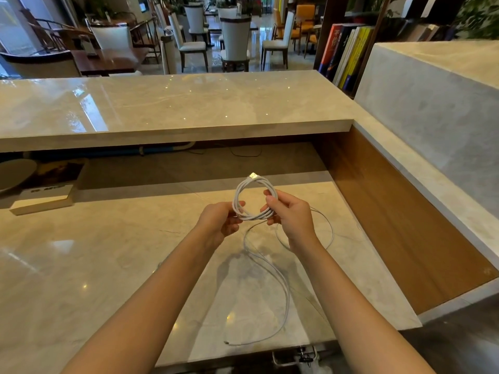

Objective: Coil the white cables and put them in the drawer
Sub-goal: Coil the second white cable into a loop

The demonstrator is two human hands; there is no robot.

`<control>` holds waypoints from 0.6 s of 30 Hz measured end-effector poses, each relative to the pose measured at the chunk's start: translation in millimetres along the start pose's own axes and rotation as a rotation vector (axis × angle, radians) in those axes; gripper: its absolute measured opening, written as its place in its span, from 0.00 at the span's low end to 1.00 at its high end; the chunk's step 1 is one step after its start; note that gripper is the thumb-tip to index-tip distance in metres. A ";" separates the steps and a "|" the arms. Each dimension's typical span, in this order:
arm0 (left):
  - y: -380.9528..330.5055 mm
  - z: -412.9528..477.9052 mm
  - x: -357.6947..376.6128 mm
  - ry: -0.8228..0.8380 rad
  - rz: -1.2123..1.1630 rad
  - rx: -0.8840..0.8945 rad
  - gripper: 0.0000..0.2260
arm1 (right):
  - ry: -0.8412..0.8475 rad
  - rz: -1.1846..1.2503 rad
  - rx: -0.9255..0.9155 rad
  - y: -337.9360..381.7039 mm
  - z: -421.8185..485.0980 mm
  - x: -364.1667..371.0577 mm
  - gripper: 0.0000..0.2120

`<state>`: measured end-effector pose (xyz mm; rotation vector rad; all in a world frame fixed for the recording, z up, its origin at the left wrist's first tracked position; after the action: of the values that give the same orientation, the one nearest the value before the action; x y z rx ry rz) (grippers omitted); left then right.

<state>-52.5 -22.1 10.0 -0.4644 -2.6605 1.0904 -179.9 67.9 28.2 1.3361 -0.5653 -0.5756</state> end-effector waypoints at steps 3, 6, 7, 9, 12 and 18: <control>-4.4 -2.1 5.3 0.152 0.088 0.012 0.12 | 0.012 -0.034 0.050 -2.0 5.1 -2.1 0.07; -10.3 -2.9 7.2 0.287 0.097 0.039 0.18 | -0.031 -0.168 0.042 -6.4 9.9 -7.7 0.06; -12.6 -3.8 7.4 0.281 0.171 0.064 0.22 | -0.036 -0.210 0.034 -7.7 11.1 -8.2 0.06; -18.2 -8.2 7.5 0.156 0.471 0.160 0.23 | -0.016 -0.278 0.019 -8.5 12.1 -7.0 0.07; -27.4 -9.9 9.8 0.029 0.689 0.288 0.14 | 0.032 -0.360 -0.001 -6.6 12.2 -3.6 0.07; -22.3 -8.5 11.2 0.183 0.560 0.190 0.10 | 0.039 -0.574 -0.186 10.6 17.1 1.7 0.23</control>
<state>-64.6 -27.5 32.7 -1.2505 -2.2893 1.3462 -189.4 55.8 41.2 1.3255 -0.0807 -1.0393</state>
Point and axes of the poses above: each hand's wrist, its own z-axis towards the middle knuckle, its own x-axis out of the palm, y = z × x, the point moved 7 cm from there along z, towards the middle knuckle, and after that the axes turned 11 degrees about -x, right-handed, at the moved point
